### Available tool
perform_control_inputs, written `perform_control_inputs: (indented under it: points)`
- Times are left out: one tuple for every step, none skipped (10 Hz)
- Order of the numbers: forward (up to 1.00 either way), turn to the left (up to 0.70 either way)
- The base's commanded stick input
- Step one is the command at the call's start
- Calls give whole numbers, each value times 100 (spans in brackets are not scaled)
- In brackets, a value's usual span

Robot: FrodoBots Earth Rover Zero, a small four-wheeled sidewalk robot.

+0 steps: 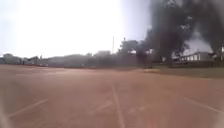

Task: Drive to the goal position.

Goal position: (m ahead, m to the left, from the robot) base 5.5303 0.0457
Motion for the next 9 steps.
perform_control_inputs:
  points:
    - [70, 0]
    - [70, 0]
    - [70, 0]
    - [70, 0]
    - [70, 0]
    - [70, 0]
    - [70, 0]
    - [70, 0]
    - [70, 0]
